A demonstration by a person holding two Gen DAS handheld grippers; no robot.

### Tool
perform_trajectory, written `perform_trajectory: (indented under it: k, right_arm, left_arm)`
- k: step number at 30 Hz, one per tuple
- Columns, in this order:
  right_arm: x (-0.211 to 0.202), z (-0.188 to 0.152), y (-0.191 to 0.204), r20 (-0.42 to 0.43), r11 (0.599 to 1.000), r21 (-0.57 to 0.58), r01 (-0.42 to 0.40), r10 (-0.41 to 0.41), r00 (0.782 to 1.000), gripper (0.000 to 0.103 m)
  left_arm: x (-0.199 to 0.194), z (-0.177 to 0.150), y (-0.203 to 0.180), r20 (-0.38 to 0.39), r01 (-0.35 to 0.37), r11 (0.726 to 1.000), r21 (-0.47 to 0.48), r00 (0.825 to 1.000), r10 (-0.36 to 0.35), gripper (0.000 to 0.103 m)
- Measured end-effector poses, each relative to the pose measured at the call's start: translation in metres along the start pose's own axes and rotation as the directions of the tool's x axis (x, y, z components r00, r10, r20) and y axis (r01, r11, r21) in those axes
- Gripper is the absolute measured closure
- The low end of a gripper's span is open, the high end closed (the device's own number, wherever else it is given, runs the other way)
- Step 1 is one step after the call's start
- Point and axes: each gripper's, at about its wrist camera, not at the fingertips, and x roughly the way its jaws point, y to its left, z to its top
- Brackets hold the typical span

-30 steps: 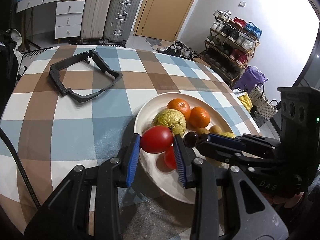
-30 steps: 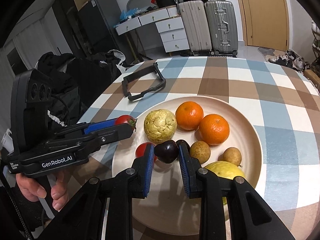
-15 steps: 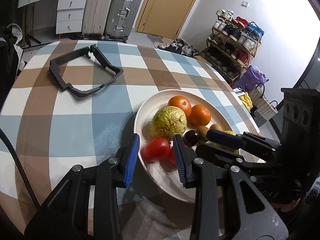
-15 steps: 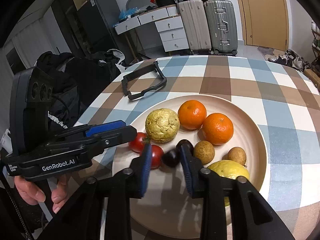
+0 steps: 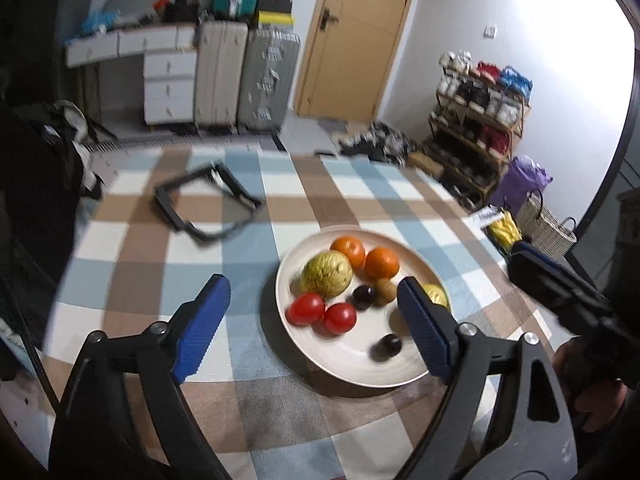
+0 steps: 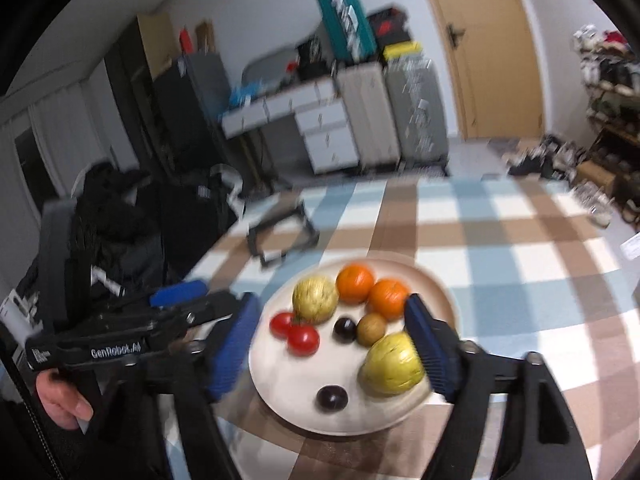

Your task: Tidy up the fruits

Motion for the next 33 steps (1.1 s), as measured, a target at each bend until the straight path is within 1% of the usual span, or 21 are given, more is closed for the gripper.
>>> perform_trajectory:
  k: [2,3,4,7,11,13,16,18,19,22,25,29,31,33]
  right_arm:
    - [-0.022,0.003,0.001,0.062,1.0,0.004,0.019,-0.019,0.998,0.007]
    - [-0.033,0.004,0.001,0.092,1.0,0.006,0.022,-0.022,0.995,0.003]
    - [-0.042,0.004,0.002,0.115,1.0,0.006,0.024,-0.024,0.993,0.002]
    - [-0.068,0.005,0.007,0.178,0.999,0.0,0.046,-0.045,0.983,0.0]
    - [-0.095,0.002,0.016,0.248,0.997,-0.027,0.076,-0.067,0.966,0.0]
    - [-0.108,0.0,0.02,0.291,0.995,-0.038,0.096,-0.081,0.953,0.0]
    - [-0.124,-0.005,0.026,0.352,0.992,-0.051,0.112,-0.087,0.932,0.0]
    - [-0.133,-0.01,0.03,0.388,0.99,-0.06,0.128,-0.095,0.917,0.0]
    - [-0.136,-0.012,0.032,0.401,0.989,-0.06,0.137,-0.102,0.911,0.0]
    - [-0.141,-0.018,0.034,0.425,0.988,-0.052,0.146,-0.11,0.898,0.0]
    - [-0.146,-0.027,0.035,0.447,0.986,-0.042,0.162,-0.127,0.886,0.0]
    - [-0.145,-0.042,0.039,0.465,0.977,-0.053,0.204,-0.157,0.871,0.0]
    - [-0.143,-0.05,0.041,0.474,0.97,-0.068,0.232,-0.173,0.863,0.0]
    - [-0.139,-0.058,0.043,0.477,0.963,-0.084,0.255,-0.186,0.859,0.0]
  left_arm:
    - [-0.017,0.0,-0.008,0.036,-0.019,1.0,0.01,0.999,0.018,0.013]
    - [-0.024,0.0,-0.011,0.052,-0.03,0.999,0.012,0.998,0.029,0.008]
    - [-0.032,-0.001,-0.015,0.069,-0.043,0.999,0.013,0.997,0.042,0.001]
    - [-0.059,-0.004,-0.026,0.138,-0.077,0.997,0.015,0.988,0.074,0.001]
    - [-0.09,-0.011,-0.042,0.216,-0.144,0.989,0.029,0.967,0.134,0.001]
    - [-0.105,-0.015,-0.047,0.264,-0.166,0.986,0.025,0.952,0.153,0.001]
    - [-0.122,-0.02,-0.055,0.317,-0.175,0.984,0.028,0.935,0.157,0.001]
    - [-0.133,-0.027,-0.061,0.353,-0.199,0.98,0.03,0.919,0.176,0.001]
    - [-0.137,-0.029,-0.063,0.362,-0.206,0.978,0.031,0.914,0.181,0.001]
    - [-0.143,-0.037,-0.066,0.38,-0.253,0.967,0.016,0.896,0.228,0.001]
    - [-0.141,-0.045,-0.063,0.38,-0.292,0.957,-0.001,0.885,0.27,0.001]
    - [-0.128,-0.059,-0.048,0.333,-0.291,0.956,-0.03,0.899,0.284,0.001]
    - [-0.121,-0.066,-0.04,0.323,-0.292,0.955,-0.045,0.901,0.29,0.001]
    - [-0.116,-0.074,-0.036,0.322,-0.293,0.955,-0.039,0.901,0.29,0.001]
